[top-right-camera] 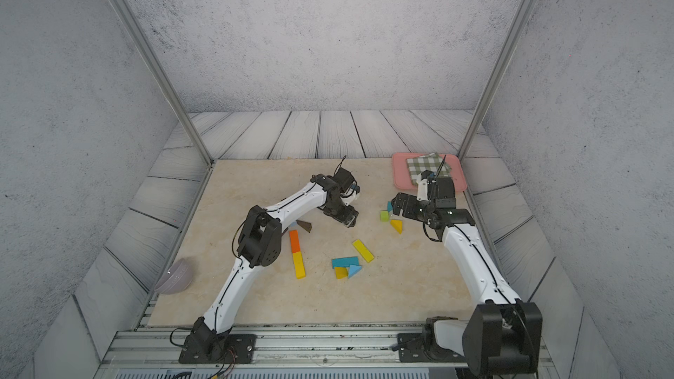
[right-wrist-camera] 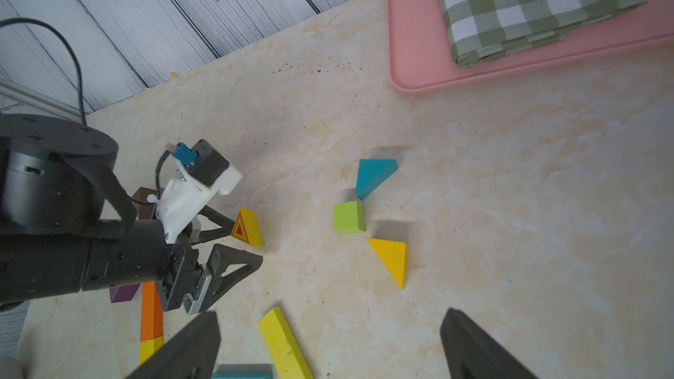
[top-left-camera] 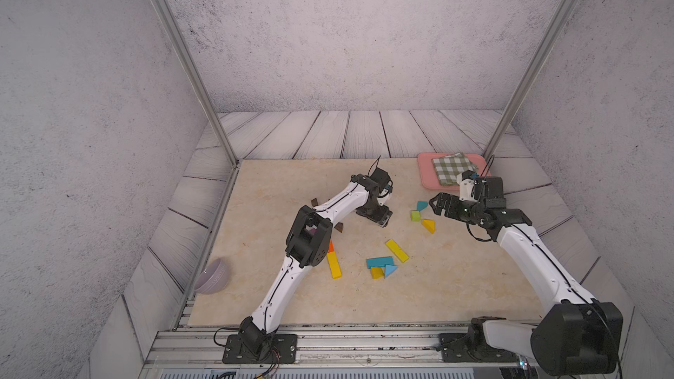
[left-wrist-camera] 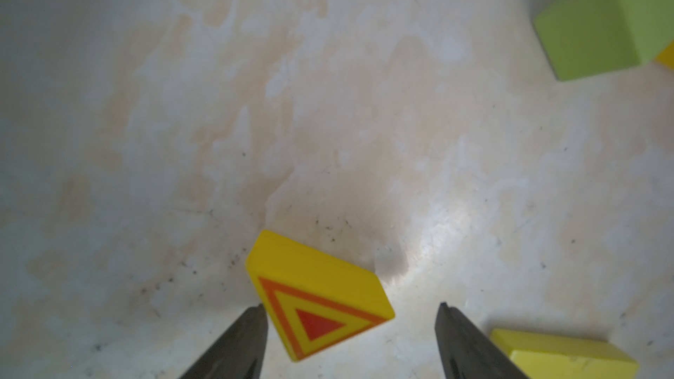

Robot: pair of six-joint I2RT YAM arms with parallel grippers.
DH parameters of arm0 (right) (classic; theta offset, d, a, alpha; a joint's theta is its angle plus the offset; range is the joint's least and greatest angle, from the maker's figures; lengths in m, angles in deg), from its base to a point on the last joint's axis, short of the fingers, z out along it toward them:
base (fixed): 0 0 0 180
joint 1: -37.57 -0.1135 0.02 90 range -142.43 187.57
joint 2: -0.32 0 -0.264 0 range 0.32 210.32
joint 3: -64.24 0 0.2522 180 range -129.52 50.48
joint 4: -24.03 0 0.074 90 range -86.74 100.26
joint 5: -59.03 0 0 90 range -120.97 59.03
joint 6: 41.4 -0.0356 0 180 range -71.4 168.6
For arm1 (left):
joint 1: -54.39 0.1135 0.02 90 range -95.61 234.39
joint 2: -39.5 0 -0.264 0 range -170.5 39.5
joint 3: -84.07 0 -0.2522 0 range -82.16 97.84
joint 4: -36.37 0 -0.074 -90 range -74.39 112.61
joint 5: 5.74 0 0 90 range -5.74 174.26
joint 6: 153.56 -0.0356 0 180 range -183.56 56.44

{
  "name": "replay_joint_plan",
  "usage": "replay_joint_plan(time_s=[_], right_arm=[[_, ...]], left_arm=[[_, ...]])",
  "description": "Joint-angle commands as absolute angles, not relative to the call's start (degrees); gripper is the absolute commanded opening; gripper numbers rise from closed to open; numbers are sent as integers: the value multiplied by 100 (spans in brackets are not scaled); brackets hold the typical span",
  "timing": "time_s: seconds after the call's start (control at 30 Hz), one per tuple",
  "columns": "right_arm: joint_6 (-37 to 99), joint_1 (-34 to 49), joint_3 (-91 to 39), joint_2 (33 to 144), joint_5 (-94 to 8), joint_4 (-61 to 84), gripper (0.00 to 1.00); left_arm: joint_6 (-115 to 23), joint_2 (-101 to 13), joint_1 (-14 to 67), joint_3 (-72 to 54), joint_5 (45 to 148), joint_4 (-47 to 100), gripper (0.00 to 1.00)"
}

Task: Assemble a small pinwheel with building blocks
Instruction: Adjust the building block at the center of the board.

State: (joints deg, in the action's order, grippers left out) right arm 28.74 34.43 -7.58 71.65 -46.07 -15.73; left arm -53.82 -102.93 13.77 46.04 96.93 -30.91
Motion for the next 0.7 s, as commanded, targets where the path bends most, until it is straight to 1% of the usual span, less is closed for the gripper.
replay_joint_plan(time_s=[0.0,0.13,0.33,0.47,0.5,0.6,0.67], right_arm=[[2831,3474,-676,7011,-4737,-1571,99],[2821,3470,-613,6987,-4757,-1557,99],[2858,3474,-564,6831,-4725,-1584,99],[2879,3474,-517,6743,-4710,-1575,99],[2882,3471,-506,6719,-4714,-1575,99],[2891,3470,-489,6660,-4710,-1575,99],[2891,3452,-476,6626,-4696,-1587,99]], left_arm=[[-3399,-9899,1387,4563,9554,-3136,75],[-2300,-9992,1387,4610,9183,-3164,72],[-1692,-10229,1396,4755,9117,-3440,70],[-1533,-10459,1423,5020,9082,-3550,68],[-1510,-10562,1422,5129,9083,-3605,67],[-1368,-10686,1414,5231,9171,-3590,58],[-1298,-10746,1414,5248,9209,-3547,55]])
